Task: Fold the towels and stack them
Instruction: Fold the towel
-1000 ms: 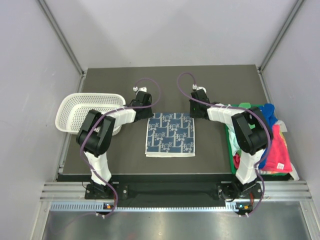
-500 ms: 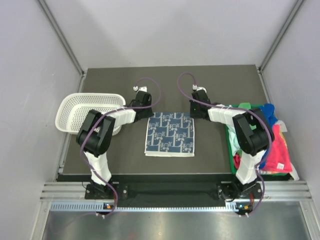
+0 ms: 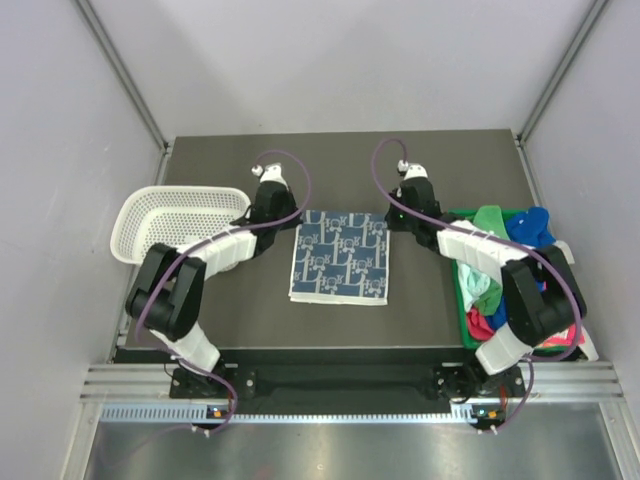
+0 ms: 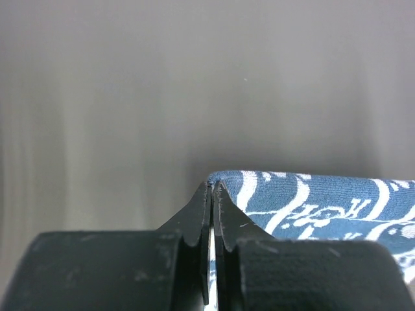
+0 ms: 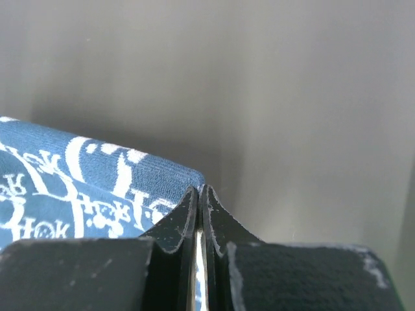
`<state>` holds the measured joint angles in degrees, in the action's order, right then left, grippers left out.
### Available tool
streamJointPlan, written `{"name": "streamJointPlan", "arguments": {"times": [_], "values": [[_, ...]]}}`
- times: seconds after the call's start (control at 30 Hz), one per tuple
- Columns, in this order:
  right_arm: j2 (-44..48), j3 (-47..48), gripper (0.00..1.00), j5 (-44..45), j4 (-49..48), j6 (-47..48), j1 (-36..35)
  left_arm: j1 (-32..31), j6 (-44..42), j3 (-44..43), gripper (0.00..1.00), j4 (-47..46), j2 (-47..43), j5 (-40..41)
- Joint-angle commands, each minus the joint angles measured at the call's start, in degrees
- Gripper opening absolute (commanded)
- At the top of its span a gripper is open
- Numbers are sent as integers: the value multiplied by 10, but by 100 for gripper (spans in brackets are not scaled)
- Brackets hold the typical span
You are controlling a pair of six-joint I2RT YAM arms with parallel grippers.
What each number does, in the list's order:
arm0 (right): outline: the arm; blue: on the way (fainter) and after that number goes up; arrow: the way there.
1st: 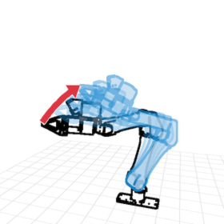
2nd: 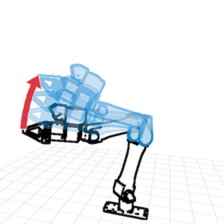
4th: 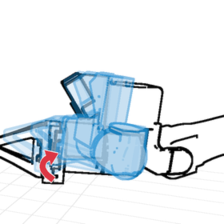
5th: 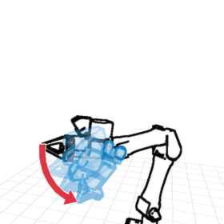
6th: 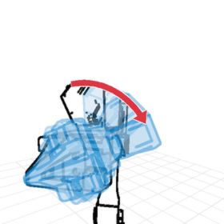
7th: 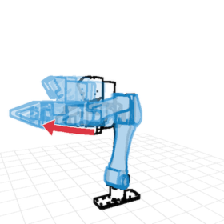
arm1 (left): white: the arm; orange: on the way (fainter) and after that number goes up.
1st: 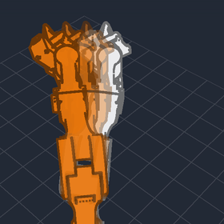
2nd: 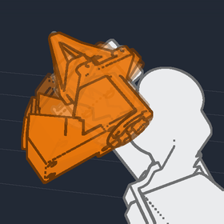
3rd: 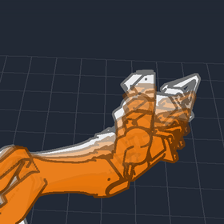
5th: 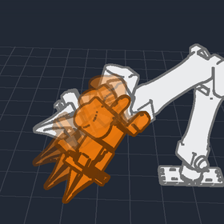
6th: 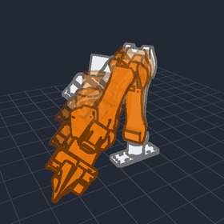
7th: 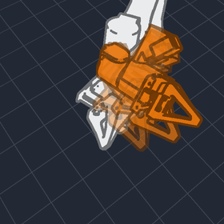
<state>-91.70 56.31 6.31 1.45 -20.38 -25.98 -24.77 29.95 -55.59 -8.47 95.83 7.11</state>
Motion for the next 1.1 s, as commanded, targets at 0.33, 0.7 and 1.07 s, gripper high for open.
{"name": "streamJointPlan", "arguments": {"times": [0.33, 0.7, 1.07], "values": [[173, -170, 3, -21, -56, -33, -25, -2, 45, 189, 0, -107, -158, -34], [254, -257, 3, 19, -42, -84, -102, -16, 54, 293, 0, -106, -249, -51], [276, -290, 4, 61, -21, -115, -145, -35, 78, 344, 0, -95, -304, -55]]}}
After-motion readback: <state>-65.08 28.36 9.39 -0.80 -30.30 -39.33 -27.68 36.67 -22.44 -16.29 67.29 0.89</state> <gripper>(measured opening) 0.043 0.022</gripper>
